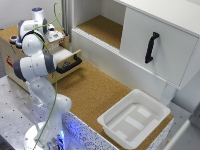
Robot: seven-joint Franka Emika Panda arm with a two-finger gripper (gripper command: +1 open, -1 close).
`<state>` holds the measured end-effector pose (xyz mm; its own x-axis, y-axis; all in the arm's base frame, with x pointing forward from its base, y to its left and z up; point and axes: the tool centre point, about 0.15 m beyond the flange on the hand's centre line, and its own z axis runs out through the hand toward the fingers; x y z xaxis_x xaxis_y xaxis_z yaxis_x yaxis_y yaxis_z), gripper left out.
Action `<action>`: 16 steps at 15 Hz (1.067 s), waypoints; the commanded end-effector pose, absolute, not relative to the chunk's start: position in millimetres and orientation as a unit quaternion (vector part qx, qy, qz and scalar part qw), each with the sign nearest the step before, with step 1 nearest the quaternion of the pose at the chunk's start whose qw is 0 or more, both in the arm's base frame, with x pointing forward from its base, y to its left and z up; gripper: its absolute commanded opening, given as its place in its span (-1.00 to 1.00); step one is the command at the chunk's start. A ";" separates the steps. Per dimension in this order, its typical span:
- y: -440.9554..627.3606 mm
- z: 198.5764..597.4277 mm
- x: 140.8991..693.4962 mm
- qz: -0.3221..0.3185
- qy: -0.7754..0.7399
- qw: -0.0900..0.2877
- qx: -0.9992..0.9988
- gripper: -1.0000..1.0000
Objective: Pick up the pink block
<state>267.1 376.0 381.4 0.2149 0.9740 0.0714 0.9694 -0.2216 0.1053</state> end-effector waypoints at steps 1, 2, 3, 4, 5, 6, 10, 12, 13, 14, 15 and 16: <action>353.4 350.7 265.1 0.138 0.604 -0.028 0.785 1.00; 351.3 345.8 268.2 0.137 0.604 -0.032 0.784 1.00; 351.0 341.7 269.3 0.135 0.606 -0.033 0.783 1.00; 351.0 338.3 270.0 0.131 0.607 -0.036 0.783 1.00; 352.3 335.8 269.2 0.130 0.609 -0.038 0.781 1.00; 354.4 332.9 268.4 0.127 0.611 -0.042 0.781 1.00; 365.1 325.0 271.5 0.114 0.620 -0.047 0.775 1.00; 368.5 322.1 274.1 0.094 0.623 -0.036 0.776 1.00; 369.1 319.9 274.7 0.079 0.624 -0.029 0.777 -1.00; 368.6 318.0 274.5 0.076 0.624 -0.030 0.777 -1.00; 367.0 315.7 274.3 0.071 0.623 -0.032 0.779 -1.00; 366.1 314.1 273.8 0.067 0.622 -0.033 0.779 -1.00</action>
